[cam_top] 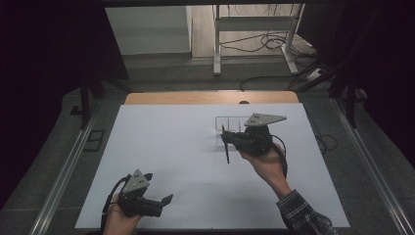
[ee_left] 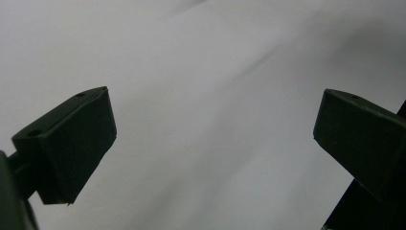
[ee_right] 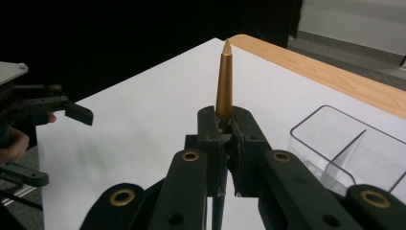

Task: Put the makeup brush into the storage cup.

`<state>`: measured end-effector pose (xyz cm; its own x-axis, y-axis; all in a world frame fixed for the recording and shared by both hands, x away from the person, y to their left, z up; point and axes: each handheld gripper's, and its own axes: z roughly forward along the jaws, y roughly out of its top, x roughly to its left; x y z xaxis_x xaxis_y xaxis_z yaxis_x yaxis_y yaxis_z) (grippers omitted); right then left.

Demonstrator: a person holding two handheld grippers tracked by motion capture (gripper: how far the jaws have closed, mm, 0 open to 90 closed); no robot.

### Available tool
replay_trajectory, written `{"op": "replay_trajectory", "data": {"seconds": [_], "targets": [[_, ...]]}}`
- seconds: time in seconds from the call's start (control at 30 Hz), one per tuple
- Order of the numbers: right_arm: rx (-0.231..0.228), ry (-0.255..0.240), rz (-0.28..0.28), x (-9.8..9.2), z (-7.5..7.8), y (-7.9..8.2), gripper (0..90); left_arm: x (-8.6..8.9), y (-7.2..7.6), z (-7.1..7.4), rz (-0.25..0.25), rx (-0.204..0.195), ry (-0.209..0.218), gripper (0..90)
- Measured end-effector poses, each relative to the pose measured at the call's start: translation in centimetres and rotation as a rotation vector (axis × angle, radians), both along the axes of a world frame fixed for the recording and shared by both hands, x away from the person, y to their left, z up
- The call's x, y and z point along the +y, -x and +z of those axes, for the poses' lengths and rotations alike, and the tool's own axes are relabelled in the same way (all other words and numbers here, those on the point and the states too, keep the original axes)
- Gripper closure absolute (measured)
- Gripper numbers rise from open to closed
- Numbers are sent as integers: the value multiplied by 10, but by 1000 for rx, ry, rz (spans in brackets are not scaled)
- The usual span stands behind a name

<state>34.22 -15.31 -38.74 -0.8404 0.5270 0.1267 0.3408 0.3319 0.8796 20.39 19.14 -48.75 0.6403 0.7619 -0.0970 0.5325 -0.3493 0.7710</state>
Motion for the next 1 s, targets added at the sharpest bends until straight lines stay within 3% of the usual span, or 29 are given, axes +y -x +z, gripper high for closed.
{"op": "replay_trajectory", "data": {"seconds": [0.33,1.0], "targets": [[-18,1,-27,2,4,-12,836,5,4,0,17,-20,-19,15],[-49,31,-75,11,11,-41,837,10,6,0,28,-27,-16,17]]}}
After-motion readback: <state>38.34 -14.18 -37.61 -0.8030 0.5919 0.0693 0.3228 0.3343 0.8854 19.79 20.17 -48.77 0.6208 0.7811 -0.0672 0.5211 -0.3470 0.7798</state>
